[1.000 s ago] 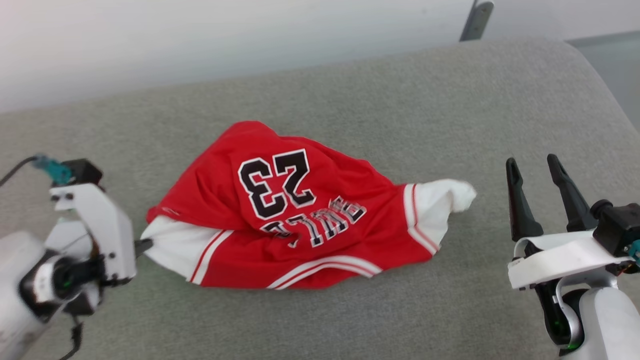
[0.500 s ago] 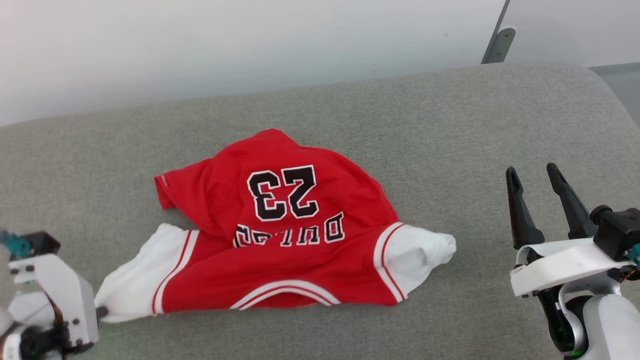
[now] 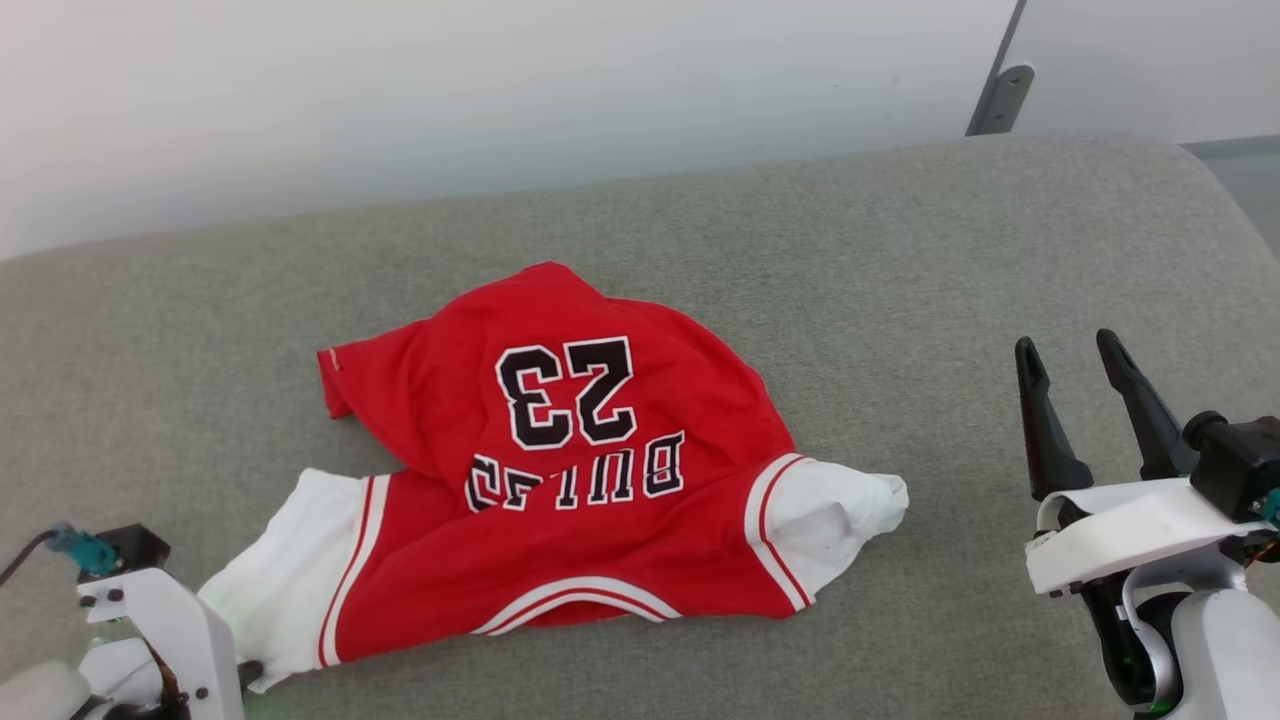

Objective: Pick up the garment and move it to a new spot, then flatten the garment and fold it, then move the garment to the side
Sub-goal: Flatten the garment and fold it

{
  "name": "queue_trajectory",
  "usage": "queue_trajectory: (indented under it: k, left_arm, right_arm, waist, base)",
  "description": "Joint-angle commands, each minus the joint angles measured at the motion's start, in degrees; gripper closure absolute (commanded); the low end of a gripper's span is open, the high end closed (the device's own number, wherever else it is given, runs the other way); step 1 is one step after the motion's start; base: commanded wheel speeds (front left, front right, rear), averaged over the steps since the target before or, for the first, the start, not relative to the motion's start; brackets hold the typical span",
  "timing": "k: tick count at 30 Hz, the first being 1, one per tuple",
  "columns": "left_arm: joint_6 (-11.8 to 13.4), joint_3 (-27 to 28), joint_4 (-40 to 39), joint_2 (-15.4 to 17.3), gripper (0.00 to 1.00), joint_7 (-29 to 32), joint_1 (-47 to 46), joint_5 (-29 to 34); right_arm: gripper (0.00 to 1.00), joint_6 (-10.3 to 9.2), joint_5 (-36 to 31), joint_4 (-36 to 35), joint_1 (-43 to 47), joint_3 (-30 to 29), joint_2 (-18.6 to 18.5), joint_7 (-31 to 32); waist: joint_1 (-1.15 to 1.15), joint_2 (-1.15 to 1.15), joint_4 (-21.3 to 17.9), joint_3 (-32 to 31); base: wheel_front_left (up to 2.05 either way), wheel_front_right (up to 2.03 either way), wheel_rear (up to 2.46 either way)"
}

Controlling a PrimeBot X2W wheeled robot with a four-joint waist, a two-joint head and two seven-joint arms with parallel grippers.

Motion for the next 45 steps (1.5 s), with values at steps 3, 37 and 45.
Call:
queue_trajectory:
  k: [3,37,45]
  left_arm:
    - [-1.0,-0.1,0.4,-1.0,0.0,-0.9,0.7,0.5]
    - [-5.8,-2.9,11.2,-0.5,0.0,9.9,-10.7,7.3]
    - [-9.5,-4.8,16.6,-3.7,0.0,10.2,-11.7,9.4]
  right_arm:
    - [0.0,-0.09,0.3,-0.2,0.5,-0.5,-0.3,0.2]
    - [0.0,-0.1,-1.4,-5.8,0.7,-1.3,-1.2,0.2]
    - [0.0,-0.09,-1.3,-6.9,1.2,-1.8,-0.9,1.7]
  waist:
    - [0.0,0.0,0.7,-0.3]
    - [0.0,0.0,-2.4,1.2]
    - [0.0,0.0,-2.4,2.4]
  base:
    - [0.0,0.0,0.0]
    - [0.0,0.0,0.0]
    - [0.0,0.0,0.0]
